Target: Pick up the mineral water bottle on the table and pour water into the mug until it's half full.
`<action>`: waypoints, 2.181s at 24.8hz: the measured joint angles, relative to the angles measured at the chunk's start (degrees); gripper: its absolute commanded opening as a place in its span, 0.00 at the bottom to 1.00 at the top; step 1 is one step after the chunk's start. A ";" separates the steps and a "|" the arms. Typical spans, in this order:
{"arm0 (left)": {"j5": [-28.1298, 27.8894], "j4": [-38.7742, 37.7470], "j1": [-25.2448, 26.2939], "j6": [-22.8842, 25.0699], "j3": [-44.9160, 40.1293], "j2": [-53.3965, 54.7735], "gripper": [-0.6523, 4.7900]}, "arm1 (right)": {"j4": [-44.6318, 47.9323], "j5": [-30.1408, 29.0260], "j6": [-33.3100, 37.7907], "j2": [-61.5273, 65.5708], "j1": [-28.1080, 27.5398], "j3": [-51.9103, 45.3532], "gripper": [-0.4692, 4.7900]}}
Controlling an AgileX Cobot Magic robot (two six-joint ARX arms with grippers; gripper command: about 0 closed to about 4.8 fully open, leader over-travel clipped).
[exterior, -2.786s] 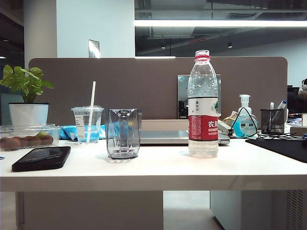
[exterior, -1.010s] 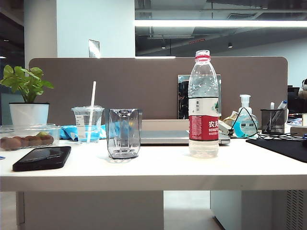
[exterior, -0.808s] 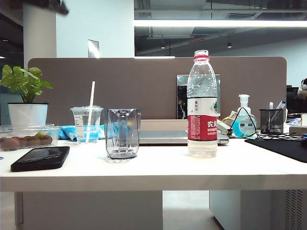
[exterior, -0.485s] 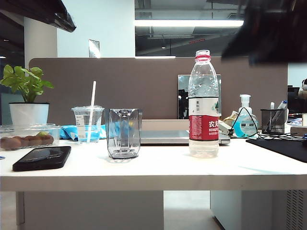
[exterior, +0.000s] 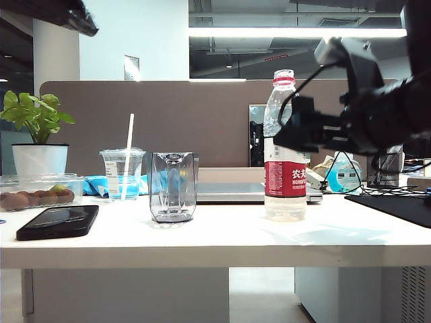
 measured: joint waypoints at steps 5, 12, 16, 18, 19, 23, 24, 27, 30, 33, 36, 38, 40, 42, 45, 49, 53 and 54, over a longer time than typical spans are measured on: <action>0.46 -0.28 1.16 0.61 -0.02 -0.68 0.11 | 1.88 0.87 0.00 5.81 -0.39 4.07 1.00; 0.83 -0.55 1.51 1.60 -0.02 -2.23 0.11 | 1.97 1.38 0.00 14.45 -0.74 12.20 1.00; 1.22 -1.31 1.42 2.01 0.00 -2.40 0.11 | 1.92 1.38 0.00 17.88 -0.90 15.30 1.00; 1.16 -2.14 1.46 2.23 -0.02 -2.40 0.11 | 1.92 1.40 0.00 19.39 -0.90 16.46 1.00; 1.16 -2.36 1.46 2.23 -0.02 -2.45 0.11 | 1.90 1.42 0.00 19.91 -0.90 16.79 1.00; 1.22 -3.30 1.46 2.25 -0.02 -2.71 0.11 | 1.99 1.40 0.07 22.01 -1.07 19.17 0.71; 1.22 -3.32 1.46 2.25 -0.02 -2.73 0.11 | 2.03 1.44 -0.02 22.23 -1.07 19.39 0.67; 1.22 -3.34 1.46 2.25 -0.02 -2.73 0.11 | 1.97 1.42 -0.04 22.23 -1.07 19.50 0.61; 1.22 -3.32 1.46 2.25 -0.02 -2.73 0.11 | 1.92 1.36 -2.21 22.23 -1.07 19.50 0.56; 1.22 -3.37 1.46 2.25 -0.02 -2.73 0.11 | 0.17 0.94 -6.67 21.05 -1.05 19.50 0.56; 1.22 -3.78 1.46 2.23 -0.02 -2.73 0.11 | -6.97 1.01 -13.35 15.19 -1.05 19.45 0.56; 1.22 -3.78 1.46 2.21 -0.02 -2.73 0.11 | -9.94 1.18 -18.08 12.22 -1.03 19.96 0.56; 1.22 -3.78 1.46 2.19 -0.02 -2.73 0.11 | -15.06 1.22 -23.65 10.49 -1.01 22.21 0.56; 1.22 -3.80 1.44 2.19 -0.02 -2.71 0.11 | -21.66 1.70 -28.87 9.73 -1.01 25.20 0.56; 1.22 -4.04 1.46 2.19 -0.02 -2.73 0.11 | -33.53 5.88 -35.93 9.77 -0.46 30.97 0.56; -0.33 -4.20 1.46 2.21 -0.02 -2.71 0.11 | -41.53 8.74 -44.76 9.84 0.59 36.48 0.56; -2.34 -4.20 1.46 2.21 -0.02 -2.71 0.11 | -42.62 10.12 -50.62 10.47 1.25 38.32 0.56; -3.04 -4.20 1.44 2.21 -0.02 -2.75 0.11 | -42.80 10.56 -52.35 10.80 1.44 38.75 0.56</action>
